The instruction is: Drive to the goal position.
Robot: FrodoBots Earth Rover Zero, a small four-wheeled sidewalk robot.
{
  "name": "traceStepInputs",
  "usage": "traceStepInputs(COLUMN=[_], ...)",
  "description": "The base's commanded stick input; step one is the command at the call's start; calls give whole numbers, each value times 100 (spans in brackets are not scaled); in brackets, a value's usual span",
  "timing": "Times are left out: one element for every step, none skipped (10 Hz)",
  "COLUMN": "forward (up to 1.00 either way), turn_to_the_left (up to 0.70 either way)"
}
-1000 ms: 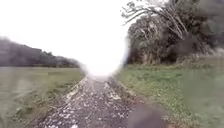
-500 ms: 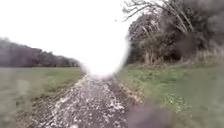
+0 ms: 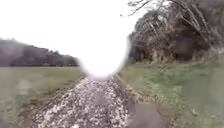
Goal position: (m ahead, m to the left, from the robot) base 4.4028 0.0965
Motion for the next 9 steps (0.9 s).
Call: traceStepInputs(forward=[85, 85, 85, 85, 85, 85, 85, 85, 85], turn_to_the_left=[0, 0, 31, 33, 0, 0, 0, 0, 0])
